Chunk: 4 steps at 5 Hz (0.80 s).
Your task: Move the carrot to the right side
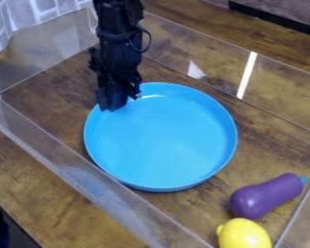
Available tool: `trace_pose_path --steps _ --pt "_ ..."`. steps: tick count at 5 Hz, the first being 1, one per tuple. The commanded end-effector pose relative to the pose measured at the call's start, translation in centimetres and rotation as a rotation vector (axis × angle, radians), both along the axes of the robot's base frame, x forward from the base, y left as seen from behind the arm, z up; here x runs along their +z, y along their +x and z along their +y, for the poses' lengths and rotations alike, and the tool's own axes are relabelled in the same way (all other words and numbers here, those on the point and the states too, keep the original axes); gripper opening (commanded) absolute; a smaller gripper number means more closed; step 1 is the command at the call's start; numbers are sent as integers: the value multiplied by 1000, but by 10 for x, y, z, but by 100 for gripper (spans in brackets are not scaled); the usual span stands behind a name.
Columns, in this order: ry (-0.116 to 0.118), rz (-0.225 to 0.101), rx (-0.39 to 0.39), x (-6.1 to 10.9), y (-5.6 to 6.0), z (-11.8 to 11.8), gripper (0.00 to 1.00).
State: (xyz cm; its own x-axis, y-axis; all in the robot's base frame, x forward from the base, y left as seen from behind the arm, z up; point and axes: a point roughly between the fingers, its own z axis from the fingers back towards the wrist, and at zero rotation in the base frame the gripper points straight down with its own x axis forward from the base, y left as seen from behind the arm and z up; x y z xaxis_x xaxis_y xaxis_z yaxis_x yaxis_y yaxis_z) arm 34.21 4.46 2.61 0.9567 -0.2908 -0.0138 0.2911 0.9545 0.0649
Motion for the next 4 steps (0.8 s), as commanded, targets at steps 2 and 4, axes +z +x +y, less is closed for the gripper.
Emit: trace_pose_path --steps 2,4 --pt "26 -50 -10 19 11 6 0" --pt "37 -44 -33 18 15 3 0"
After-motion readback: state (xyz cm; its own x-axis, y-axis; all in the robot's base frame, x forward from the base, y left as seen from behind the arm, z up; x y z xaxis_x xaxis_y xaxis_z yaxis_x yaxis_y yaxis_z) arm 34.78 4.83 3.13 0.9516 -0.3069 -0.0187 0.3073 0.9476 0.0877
